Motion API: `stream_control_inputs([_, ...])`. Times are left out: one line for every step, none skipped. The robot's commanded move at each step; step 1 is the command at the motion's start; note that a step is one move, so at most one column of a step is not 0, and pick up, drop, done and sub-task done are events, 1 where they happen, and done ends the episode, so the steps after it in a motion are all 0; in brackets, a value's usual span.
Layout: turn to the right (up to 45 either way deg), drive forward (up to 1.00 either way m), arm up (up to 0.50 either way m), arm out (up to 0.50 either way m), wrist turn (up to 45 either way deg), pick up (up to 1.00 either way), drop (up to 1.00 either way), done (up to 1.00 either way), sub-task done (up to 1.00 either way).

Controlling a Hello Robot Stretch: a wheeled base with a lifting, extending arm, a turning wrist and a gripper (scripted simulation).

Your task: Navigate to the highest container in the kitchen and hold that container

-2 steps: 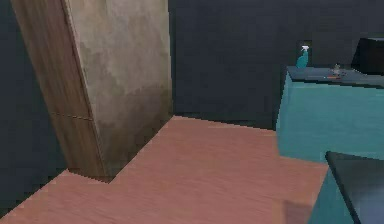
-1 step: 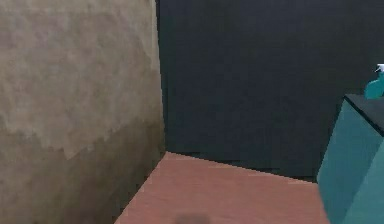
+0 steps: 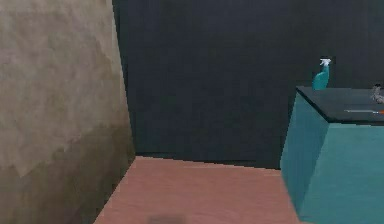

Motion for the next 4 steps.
stream_control_inputs([0.0,0.1,0.0,0.0,0.0,0.0,0.0,0.0,0.0])
stream_control_inputs([24.0,0.0,0.0,0.0,0.0,0.0,0.0,0.0,0.0])
stream_control_inputs([0.0,0.8,0.0,0.0,0.0,0.0,0.0,0.0,0.0])
stream_control_inputs([-45.0,0.0,0.0,0.0,0.0,0.0,0.0,0.0,0.0])
